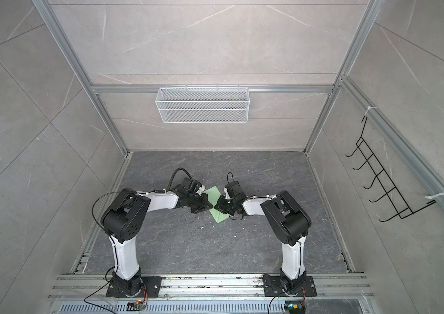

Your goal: Fold a paper plane with a square sheet of paper (pick it up from the middle)

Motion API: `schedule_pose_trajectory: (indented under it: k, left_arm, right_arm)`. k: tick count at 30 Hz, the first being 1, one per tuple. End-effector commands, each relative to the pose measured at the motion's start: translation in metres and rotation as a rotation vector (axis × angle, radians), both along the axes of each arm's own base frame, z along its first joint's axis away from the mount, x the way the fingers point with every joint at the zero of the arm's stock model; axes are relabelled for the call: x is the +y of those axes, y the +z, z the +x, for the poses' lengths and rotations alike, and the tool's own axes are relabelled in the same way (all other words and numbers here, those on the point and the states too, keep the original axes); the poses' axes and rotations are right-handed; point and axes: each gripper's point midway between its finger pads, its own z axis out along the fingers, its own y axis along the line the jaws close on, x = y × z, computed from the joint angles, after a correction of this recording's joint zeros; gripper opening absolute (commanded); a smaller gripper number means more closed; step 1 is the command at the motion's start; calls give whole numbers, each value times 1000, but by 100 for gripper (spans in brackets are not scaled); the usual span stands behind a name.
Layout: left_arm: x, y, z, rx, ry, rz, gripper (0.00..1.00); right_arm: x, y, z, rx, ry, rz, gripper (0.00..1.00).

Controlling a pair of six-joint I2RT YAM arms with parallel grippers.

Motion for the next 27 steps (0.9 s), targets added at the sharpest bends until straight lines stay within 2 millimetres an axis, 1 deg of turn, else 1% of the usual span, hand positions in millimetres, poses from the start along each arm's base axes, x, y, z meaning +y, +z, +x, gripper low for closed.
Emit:
schedule_pose_trajectory:
  k: [1,4,6,9,13,21,27]
  left_arm:
    - [11,-20,-12,38,-36,92,0]
    - [19,-31,-17,46,-49,146,0]
    - [25,-36,-18,44,-57,185,0]
    - [30,-44,-20,48,-58,215,0]
    - [34,-49,-21,56,-54,234,0]
    - [37,-53,-21,62,-46,259,0]
    - [40,-56,-20,64,-42,277,0]
  right_arm:
    - [-14,-15,-12,49,1,-50,4]
    - [-7,4,-11,-16,53,-1,4]
    - [0,19,-16,-54,114,41,4]
    - [2,27,-28,-56,160,69,5]
    - [1,17,-46,-10,186,61,5]
    - [-2,3,-63,41,210,27,5]
    - [-15,-11,-79,90,217,-22,5]
